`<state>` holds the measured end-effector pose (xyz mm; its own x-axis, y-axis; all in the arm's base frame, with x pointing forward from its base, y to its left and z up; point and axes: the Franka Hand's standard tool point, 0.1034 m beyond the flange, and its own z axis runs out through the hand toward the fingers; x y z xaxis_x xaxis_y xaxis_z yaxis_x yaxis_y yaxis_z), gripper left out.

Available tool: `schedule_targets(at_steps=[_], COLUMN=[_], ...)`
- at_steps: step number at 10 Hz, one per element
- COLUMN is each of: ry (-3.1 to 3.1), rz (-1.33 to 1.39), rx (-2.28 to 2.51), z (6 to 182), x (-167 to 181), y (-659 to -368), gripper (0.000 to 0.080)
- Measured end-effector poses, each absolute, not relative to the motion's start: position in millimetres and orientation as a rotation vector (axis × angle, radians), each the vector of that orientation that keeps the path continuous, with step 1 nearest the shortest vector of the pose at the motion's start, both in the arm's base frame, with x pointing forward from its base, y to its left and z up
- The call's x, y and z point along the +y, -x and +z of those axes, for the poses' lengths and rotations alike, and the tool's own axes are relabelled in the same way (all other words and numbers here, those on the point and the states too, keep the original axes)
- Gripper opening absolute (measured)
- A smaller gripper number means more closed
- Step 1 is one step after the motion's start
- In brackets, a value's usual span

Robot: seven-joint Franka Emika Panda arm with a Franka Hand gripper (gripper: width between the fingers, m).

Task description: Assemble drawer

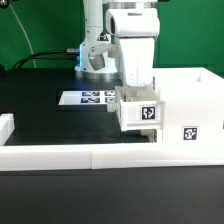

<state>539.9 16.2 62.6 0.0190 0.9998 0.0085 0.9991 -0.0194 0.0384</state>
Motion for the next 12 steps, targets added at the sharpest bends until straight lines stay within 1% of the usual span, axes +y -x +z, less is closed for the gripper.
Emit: schedule_targets(at_steps=[1, 2, 3, 4, 5, 6, 8, 10, 12], ry=[-2.229, -2.228, -2.224, -2.22, -2.209, -2.2, -2.197, -2.2, -2.189], rz=[0.055, 0.053, 0.049, 0.049, 0.053, 0.057, 0.054, 0.053, 0.054], rx=[2.173, 2.164, 2.158, 2.15, 2.146, 2.143, 2.138, 2.137, 2.154], z=[69.1, 78.0, 87.7, 96.3, 103.5, 109.3, 112.1, 111.1, 109.4], x=[15.7, 14.2, 11.8, 7.9, 1.1, -7.9, -25.3, -22.5, -29.8], y=[-539.4, -540.1, -541.6, -543.5, -545.5, -547.3, -548.3, -548.0, -547.3], gripper=[0.0219, 0.0428, 0.056, 0.056, 0.0631, 0.0644, 0.0648, 0.0648, 0.0648])
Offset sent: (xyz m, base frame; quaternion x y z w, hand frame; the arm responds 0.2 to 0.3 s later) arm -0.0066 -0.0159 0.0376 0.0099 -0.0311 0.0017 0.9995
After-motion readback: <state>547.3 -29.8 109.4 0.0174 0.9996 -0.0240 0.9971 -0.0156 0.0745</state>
